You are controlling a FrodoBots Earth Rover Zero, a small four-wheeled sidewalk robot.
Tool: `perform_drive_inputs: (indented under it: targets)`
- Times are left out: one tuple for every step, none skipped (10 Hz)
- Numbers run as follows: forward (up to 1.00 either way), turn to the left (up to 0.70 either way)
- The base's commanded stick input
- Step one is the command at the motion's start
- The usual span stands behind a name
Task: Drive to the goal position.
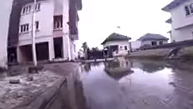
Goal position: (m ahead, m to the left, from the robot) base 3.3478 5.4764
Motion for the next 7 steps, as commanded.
perform_drive_inputs:
  targets:
    - [0.70,0.00]
    - [0.70,0.00]
    - [0.70,0.00]
    - [0.70,0.00]
    - [0.70,0.00]
    - [0.70,0.00]
    - [0.70,0.00]
